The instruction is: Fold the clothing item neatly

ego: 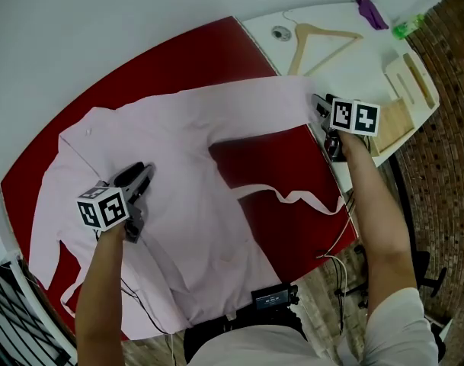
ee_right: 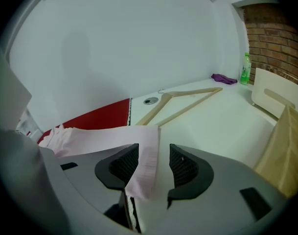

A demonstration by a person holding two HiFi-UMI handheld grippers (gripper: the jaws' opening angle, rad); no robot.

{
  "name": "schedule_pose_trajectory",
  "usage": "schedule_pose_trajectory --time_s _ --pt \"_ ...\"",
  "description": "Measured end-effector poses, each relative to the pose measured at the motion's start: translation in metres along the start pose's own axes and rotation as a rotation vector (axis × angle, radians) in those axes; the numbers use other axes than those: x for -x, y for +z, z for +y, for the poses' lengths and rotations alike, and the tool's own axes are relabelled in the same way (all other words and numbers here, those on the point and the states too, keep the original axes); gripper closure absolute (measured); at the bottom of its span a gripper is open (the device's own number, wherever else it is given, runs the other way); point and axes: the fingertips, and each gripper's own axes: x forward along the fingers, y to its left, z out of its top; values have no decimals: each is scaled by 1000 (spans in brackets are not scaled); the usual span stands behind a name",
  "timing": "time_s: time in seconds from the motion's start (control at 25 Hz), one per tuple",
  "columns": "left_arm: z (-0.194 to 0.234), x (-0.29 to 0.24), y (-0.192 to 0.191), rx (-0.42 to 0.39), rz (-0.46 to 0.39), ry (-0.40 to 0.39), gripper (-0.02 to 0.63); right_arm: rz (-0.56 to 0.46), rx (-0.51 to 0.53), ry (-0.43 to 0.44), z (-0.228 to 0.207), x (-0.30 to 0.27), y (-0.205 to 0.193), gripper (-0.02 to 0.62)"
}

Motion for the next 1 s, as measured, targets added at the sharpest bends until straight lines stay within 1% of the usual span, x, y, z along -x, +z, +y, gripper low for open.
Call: schedule_pose_trajectory --time_s 0.16,0.28,0.4,0.52,0.56,0.6,0.64,0.68,0.76,0.88,1.0 --pt "5 0 8 -22 5 19 491 49 8 -50 -8 -29 6 416" --pt "11 -5 21 -33 -4 32 491 78 16 -93 -16 -36 5 417" --pt "20 -7 25 -30 -2 61 491 79 19 -91 -16 -40 7 417" --pt "22 -13 20 -25 28 68 491 65 52 -76 -15 -37 4 421" --pt "24 -14 18 -25 38 72 491 63 72 -66 -11 -37 3 450" --pt "26 -14 15 -23 47 77 491 64 93 -57 -7 -37 2 498" --pt "28 -14 14 -22 54 81 491 66 110 -52 -2 -38 2 533" --pt "29 -14 12 -20 58 85 491 71 119 -53 1 -39 2 554" --pt "32 -14 12 -13 58 90 491 72 108 -65 0 -40 5 561" --pt "34 -14 12 -10 59 97 491 42 70 -80 -9 -33 14 563" --pt "35 -14 11 -17 66 102 491 16 71 -80 -11 -24 23 563"
